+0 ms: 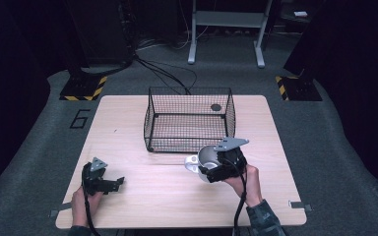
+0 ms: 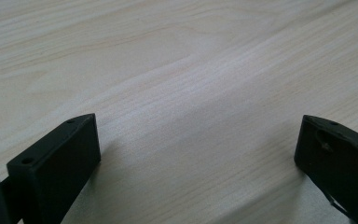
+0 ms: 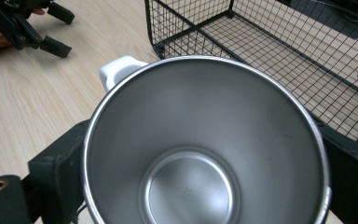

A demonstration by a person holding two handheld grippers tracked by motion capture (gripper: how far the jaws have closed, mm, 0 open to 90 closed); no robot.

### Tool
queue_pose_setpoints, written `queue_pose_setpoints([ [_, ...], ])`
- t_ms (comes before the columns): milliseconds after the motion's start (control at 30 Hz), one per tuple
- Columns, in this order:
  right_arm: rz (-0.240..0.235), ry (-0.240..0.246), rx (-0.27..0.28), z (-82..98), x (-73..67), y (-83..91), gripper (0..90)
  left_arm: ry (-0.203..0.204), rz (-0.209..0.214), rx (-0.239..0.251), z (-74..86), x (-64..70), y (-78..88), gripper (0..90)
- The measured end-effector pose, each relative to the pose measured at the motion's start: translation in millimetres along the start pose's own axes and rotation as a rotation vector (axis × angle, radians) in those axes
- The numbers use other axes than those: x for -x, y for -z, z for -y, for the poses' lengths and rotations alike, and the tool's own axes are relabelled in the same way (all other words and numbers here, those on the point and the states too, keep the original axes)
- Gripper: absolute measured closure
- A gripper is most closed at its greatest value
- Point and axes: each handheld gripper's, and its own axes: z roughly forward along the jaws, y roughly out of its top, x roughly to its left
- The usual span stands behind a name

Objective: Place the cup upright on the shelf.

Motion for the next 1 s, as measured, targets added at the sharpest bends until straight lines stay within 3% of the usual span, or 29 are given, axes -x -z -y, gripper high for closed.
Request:
queue_pose_setpoints([
  [200, -0.007, -0.013, 0.014, -12.2, 7.6, 7.5, 5.7, -0.001, -0.001, 0.003, 0.2, 0.0, -0.2, 0.0],
  [433, -0.012, 0.004, 0.023, -28.7, 16.5, 13.1, 5.7, 0.001, -0.001, 0.0, 0.0, 0.1, -0.1, 0.0],
  [1000, -0.011, 0.024, 0.024, -63.3, 33.1, 9.8, 5.7, 0.009, -0.006, 0.0, -0.2, 0.9, -0.3, 0.0],
])
